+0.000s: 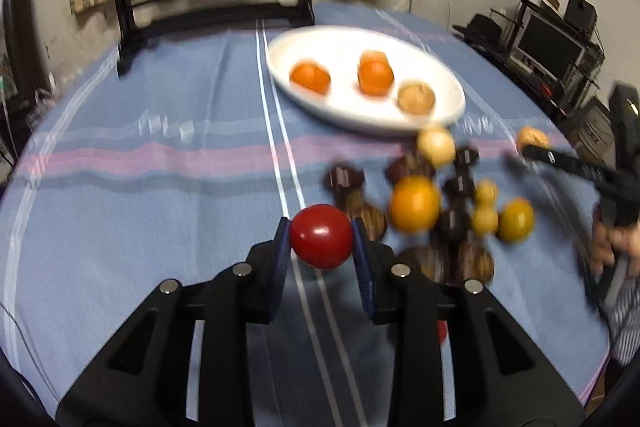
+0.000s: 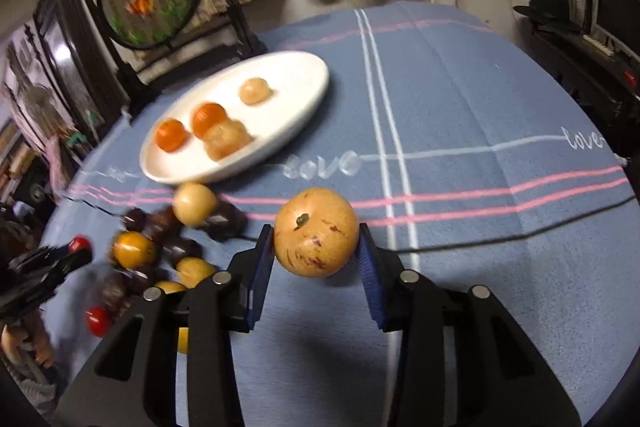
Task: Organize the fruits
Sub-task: 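Place the tomato and tan fruit on the white plate, opening both tools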
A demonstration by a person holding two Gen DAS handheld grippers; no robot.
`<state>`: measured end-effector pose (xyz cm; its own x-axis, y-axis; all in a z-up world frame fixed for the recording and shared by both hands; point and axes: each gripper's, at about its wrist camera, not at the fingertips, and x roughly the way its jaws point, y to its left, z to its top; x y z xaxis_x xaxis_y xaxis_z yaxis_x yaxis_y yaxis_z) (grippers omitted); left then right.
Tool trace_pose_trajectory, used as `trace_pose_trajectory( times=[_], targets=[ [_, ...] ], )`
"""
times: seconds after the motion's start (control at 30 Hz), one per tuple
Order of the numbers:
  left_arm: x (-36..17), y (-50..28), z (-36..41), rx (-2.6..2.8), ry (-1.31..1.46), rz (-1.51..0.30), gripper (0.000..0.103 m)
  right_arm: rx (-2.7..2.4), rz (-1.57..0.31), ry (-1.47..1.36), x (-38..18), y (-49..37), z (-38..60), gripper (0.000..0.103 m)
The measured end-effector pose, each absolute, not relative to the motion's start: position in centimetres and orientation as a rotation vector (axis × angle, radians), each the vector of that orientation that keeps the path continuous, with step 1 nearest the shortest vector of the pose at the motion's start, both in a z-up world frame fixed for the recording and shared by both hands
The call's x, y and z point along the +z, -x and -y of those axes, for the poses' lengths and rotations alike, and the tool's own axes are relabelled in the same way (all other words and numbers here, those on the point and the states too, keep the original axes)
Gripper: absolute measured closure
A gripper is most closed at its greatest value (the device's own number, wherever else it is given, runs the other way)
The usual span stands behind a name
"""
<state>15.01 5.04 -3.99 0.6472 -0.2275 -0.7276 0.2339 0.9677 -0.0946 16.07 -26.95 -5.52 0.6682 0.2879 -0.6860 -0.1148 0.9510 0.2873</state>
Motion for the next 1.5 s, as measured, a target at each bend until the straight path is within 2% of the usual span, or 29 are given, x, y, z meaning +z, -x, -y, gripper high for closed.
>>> trace_pose_trajectory(
  times=[0.27, 0.7, 0.77, 0.8, 0.87, 0.9, 0.93, 1.07, 1.13, 1.2, 1.33, 1.5],
  targets=[
    [-0.6, -23.1, -2.3, -0.269, 0.035, -0.8, 0.072, 0.294, -0.789, -0.202, -2.7, -21.3, 23.7, 0.062],
    [-5.4, -28.1, 2.4, -0.345, -0.023, -0.904, 0.072, 0.311, -0.83, -0.219, -3.9, -29.8, 20.8, 0.06],
    [-5.6, -28.2, 2.6, -0.338, -0.03, -0.899, 0.068, 0.306, -0.866, -0.2, -4.5, -30.3, 20.7, 0.06],
    [-5.7, -28.4, 2.7, -0.339, -0.031, -0.9, 0.062, 0.304, -0.87, -0.199, -4.6, -30.3, 20.7, 0.055],
    [-5.7, -28.3, 2.7, -0.344, -0.028, -0.898, 0.061, 0.298, -0.836, -0.209, -4.4, -30.0, 21.1, 0.03],
    [-5.4, -28.4, 2.7, -0.345, -0.029, -0.895, 0.059, 0.288, -0.806, -0.209, -4.1, -29.7, 21.3, 0.023],
    [-5.3, -28.3, 2.7, -0.343, -0.03, -0.887, 0.055, 0.276, -0.767, -0.198, -3.4, -29.2, 21.5, 0.023],
    [-4.1, -27.5, 1.9, -0.323, -0.03, -0.853, 0.047, 0.285, -0.662, -0.216, -0.7, -27.6, 22.3, 0.023],
    [-2.8, -26.6, 0.9, -0.299, -0.011, -0.817, 0.037, 0.308, -0.596, -0.239, 1.5, -25.9, 22.7, 0.021],
    [-2.0, -25.5, 0.0, -0.282, -0.001, -0.792, 0.033, 0.329, -0.564, -0.247, 3.0, -24.7, 22.6, 0.008],
    [-1.8, -22.3, -1.6, -0.244, 0.0, -0.775, 0.029, 0.359, -0.511, -0.229, 4.9, -21.0, 22.3, 0.006],
    [-2.9, -18.4, -2.3, -0.237, -0.016, -0.778, 0.025, 0.374, -0.538, -0.222, 3.1, -17.0, 22.8, 0.005]
  ],
)
